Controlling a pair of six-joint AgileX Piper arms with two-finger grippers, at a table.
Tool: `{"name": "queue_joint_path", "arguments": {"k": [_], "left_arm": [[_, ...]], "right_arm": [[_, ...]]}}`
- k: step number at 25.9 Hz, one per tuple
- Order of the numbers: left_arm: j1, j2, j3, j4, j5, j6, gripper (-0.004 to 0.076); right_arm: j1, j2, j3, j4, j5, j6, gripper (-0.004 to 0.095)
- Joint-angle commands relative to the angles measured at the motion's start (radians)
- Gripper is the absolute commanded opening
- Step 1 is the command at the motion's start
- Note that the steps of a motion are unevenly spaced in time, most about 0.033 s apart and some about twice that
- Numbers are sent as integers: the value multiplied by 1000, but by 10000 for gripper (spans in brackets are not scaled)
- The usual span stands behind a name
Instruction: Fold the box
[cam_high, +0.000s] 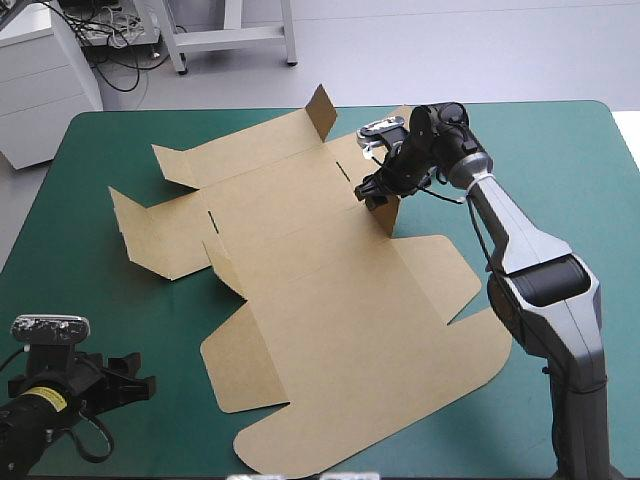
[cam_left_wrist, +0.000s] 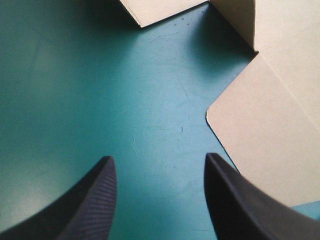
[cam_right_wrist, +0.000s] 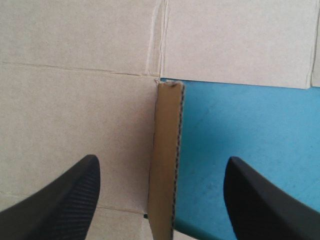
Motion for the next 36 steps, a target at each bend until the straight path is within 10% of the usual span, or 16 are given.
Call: {"name": "queue_joint_path", "arguments": {"k": [1, 14, 25, 36], "left_arm": [[0, 12, -35, -3, -42, -8, 379], [0, 12, -35, -3, -41, -6, 379], [0, 12, -35, 18, 0, -3, 379], [0, 12, -35, 46, 34, -3, 379]], "right_arm": [[-2, -50, -32, 11, -12, -13, 593], [-2, -45, -32, 14, -19, -57, -25], [-2, -45, -34, 2, -72, -259, -23], [-2, -45, -34, -11, -218, -808, -23]]}}
